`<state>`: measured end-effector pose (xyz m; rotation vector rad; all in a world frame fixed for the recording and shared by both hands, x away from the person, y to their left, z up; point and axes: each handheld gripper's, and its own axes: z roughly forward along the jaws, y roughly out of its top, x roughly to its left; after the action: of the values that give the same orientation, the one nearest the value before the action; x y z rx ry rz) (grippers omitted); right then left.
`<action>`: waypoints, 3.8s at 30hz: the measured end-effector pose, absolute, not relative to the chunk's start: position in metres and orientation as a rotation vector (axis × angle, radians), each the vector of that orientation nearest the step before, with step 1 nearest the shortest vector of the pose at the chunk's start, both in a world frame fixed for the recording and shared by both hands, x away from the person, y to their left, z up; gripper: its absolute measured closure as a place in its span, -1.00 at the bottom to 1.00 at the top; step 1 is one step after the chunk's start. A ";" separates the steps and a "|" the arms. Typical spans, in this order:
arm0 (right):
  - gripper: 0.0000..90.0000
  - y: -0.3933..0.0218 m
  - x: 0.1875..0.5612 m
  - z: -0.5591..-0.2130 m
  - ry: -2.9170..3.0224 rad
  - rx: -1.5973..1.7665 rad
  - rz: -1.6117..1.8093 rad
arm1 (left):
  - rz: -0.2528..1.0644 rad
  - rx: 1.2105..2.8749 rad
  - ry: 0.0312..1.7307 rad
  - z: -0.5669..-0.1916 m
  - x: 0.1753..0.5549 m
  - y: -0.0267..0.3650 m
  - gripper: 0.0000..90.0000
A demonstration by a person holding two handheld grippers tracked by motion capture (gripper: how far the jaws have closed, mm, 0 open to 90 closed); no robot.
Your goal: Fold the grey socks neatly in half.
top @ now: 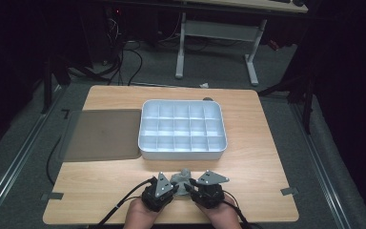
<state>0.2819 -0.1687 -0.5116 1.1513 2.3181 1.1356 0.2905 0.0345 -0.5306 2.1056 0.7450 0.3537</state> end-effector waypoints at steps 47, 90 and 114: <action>0.74 -0.167 0.272 -0.511 2.305 1.268 1.177 | 0.401 2.104 0.760 -0.532 0.289 0.021 0.84; 0.96 -0.158 0.288 -0.506 2.345 1.147 1.130 | 0.364 2.096 0.770 -0.532 0.291 0.023 0.85; 0.92 -0.166 0.287 -0.512 2.297 1.221 1.056 | 0.265 1.888 0.816 -0.511 0.296 0.053 0.37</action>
<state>0.2869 -0.1659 -0.5125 1.2208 2.2975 1.0561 0.2963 0.0525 -0.5114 1.8884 0.8158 0.2649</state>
